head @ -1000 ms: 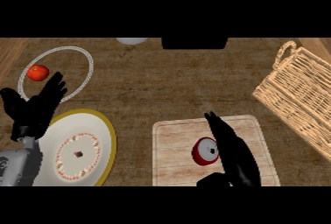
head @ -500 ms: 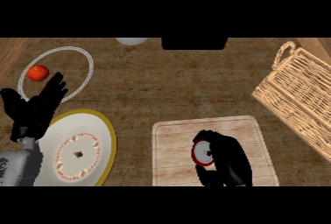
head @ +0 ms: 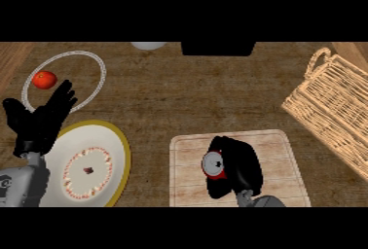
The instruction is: Pick the can from the cutting board and place it in the basket
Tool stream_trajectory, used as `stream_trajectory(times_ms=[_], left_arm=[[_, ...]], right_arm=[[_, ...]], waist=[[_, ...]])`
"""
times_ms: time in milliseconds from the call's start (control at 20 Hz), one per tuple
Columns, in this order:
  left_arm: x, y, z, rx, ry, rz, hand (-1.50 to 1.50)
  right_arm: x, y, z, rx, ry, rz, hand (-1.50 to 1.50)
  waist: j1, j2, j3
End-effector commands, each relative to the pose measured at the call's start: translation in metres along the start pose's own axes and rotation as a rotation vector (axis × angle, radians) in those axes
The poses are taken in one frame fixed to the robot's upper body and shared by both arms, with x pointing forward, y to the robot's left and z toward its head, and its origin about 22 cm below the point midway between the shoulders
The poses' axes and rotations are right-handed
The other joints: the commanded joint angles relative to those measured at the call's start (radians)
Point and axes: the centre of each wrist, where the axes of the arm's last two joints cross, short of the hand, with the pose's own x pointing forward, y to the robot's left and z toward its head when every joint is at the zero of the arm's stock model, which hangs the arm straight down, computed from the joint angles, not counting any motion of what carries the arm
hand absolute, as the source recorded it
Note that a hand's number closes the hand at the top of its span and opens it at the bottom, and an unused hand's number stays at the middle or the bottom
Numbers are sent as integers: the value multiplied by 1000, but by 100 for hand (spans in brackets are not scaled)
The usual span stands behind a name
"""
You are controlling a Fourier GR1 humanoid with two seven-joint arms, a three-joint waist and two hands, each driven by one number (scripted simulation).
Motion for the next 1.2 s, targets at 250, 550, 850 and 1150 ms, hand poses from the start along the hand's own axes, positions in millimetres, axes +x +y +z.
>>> stream_trajectory(times_ms=[250,550,850,1150], left_arm=[[8,-11,-4,-25,-26,-8,0],[0,-5,-9,-37,-5,0,0],[-9,3,1,3,12,3,0],[7,-1,-8,10,-12,-8,0]], right_arm=[[66,8,-33,-158,265,-205,150],[99,-22,-26,-462,-12,-483,150],[133,-52,-14,-640,-5,-439,150],[157,-89,-9,-756,78,-420,150]], waist=[[41,13,6],[30,13,5],[0,-2,4],[-5,-1,3]])
